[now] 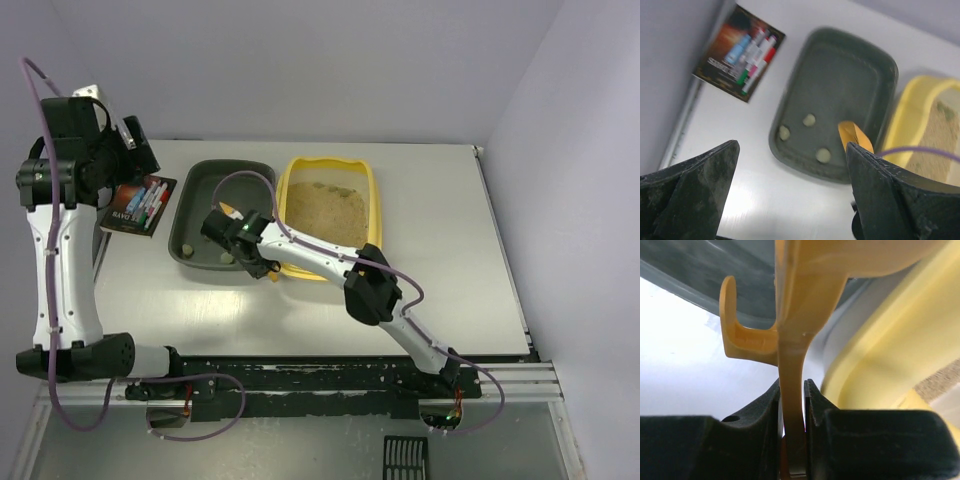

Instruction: Clean the litter box

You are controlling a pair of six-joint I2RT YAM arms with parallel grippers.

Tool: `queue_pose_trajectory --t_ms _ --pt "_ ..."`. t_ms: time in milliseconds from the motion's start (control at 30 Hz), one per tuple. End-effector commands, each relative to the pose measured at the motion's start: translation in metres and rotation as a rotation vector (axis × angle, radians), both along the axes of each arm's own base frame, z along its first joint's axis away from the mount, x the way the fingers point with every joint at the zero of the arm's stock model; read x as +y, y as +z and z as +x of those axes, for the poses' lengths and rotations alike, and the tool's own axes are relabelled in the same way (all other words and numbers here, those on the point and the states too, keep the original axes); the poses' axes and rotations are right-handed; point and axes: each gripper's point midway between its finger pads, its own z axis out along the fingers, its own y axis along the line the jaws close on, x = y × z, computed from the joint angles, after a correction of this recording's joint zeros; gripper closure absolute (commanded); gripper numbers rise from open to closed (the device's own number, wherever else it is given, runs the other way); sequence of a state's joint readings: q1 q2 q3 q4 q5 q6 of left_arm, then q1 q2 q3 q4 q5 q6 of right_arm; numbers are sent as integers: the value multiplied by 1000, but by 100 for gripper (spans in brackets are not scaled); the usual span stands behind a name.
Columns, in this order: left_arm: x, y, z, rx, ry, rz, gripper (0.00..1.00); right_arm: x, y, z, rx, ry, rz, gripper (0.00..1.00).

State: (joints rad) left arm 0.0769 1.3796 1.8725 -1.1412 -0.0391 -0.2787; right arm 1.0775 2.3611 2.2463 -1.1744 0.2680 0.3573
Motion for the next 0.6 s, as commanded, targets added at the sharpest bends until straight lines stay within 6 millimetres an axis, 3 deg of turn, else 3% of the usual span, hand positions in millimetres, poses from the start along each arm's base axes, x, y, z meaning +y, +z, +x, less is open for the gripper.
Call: queue_pose_trajectory --t_ms 0,100,233,400,433,567 --pt "44 59 -6 -230 246 103 0 -33 12 19 -191 -27 -181 100" --pt "49 91 -20 -370 282 120 1 -29 22 20 -210 -40 -130 100" --pt "42 114 -20 -462 209 147 1 -20 52 21 -246 -65 -12 100" --pt "10 103 18 -383 -46 148 1 -6 109 12 -247 -79 234 100" --pt "2 100 27 -372 -93 125 1 -10 128 9 -257 -90 284 100" --pt "-35 81 63 -327 -281 -6 1 -38 167 1 -292 -157 408 100"
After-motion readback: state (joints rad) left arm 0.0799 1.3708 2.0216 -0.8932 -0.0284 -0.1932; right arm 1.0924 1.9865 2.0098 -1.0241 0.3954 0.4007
